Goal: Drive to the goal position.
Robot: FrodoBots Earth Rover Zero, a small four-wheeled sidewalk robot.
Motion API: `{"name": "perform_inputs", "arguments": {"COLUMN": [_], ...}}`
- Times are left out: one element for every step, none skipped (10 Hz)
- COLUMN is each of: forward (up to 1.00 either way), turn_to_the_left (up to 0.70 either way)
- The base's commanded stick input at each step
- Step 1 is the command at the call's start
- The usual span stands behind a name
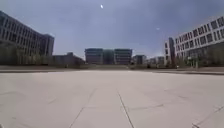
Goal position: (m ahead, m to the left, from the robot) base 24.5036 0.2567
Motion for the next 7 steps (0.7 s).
{"name": "perform_inputs", "arguments": {"forward": [0.70,0.70,0.70,0.70,0.70,0.70,0.70], "turn_to_the_left": [0.00,0.00,0.00,0.00,0.00,-0.04,-0.13]}}
